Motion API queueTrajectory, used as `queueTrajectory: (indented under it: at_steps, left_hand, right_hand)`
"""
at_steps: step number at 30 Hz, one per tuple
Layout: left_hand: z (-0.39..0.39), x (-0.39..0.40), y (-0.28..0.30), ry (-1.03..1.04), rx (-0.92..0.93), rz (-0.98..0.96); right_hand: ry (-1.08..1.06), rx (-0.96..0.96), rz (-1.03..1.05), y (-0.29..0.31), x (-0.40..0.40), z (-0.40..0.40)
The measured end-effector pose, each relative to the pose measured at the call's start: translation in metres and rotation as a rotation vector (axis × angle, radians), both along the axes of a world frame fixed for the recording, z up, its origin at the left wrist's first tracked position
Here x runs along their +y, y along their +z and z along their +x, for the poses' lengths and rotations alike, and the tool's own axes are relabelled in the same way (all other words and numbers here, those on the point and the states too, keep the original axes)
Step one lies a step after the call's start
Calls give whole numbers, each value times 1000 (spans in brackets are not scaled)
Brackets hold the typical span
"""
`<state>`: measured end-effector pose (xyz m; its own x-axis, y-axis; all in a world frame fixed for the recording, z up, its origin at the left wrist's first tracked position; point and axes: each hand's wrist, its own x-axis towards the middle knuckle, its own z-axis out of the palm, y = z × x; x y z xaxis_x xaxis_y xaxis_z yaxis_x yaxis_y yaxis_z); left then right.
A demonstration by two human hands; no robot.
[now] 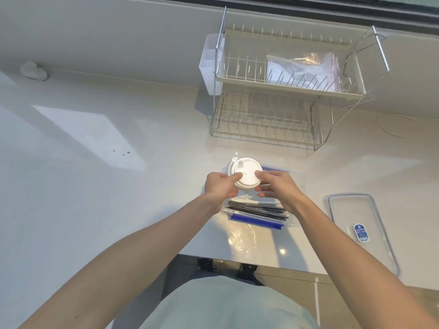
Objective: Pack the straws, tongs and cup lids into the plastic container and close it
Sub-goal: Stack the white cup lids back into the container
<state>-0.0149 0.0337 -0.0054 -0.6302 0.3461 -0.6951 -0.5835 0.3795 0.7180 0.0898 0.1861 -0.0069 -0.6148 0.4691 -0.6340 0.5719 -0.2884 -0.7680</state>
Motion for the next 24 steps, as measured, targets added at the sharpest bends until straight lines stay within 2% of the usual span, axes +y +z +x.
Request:
queueTrajectory:
  at_steps: [6, 17, 24]
  left_hand:
    - [27, 20, -15, -8, -67, -144]
    - [32, 29, -23, 122, -141, -169]
    - [33, 30, -27, 76, -100, -217]
  right_hand:
    - [-5, -88, 89, -25, 9, 11]
    - [101, -121, 135, -49, 6, -9]
    - [101, -121, 116, -58, 6, -7]
